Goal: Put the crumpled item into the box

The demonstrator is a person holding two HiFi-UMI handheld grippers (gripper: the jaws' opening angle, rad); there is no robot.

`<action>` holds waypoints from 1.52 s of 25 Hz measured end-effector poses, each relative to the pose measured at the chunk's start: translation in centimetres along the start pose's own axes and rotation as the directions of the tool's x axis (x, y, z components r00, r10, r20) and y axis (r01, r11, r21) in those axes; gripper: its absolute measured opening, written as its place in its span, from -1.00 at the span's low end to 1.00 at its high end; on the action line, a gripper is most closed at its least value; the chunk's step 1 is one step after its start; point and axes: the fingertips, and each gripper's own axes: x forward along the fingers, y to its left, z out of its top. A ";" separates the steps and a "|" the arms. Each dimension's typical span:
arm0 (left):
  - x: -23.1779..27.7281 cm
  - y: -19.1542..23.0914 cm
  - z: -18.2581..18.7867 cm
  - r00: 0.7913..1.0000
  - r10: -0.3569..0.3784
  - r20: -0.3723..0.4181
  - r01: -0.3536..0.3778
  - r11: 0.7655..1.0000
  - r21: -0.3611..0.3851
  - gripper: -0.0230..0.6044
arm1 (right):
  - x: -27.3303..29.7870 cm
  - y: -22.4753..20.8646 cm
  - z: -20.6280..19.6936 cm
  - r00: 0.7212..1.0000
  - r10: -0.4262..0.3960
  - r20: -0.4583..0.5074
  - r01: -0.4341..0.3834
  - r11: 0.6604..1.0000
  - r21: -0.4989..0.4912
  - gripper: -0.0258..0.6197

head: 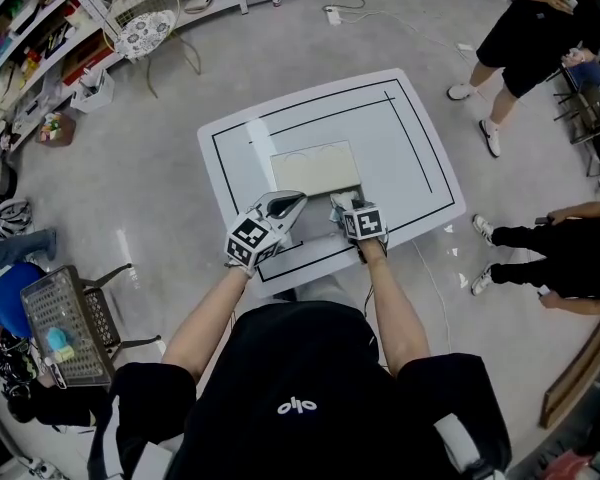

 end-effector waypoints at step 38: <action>-10.8 -7.1 7.7 0.980 0.013 0.199 -0.036 0.993 0.111 -0.91 | -27.7 11.7 8.7 0.769 -0.052 0.637 0.161 0.980 -0.114 -0.89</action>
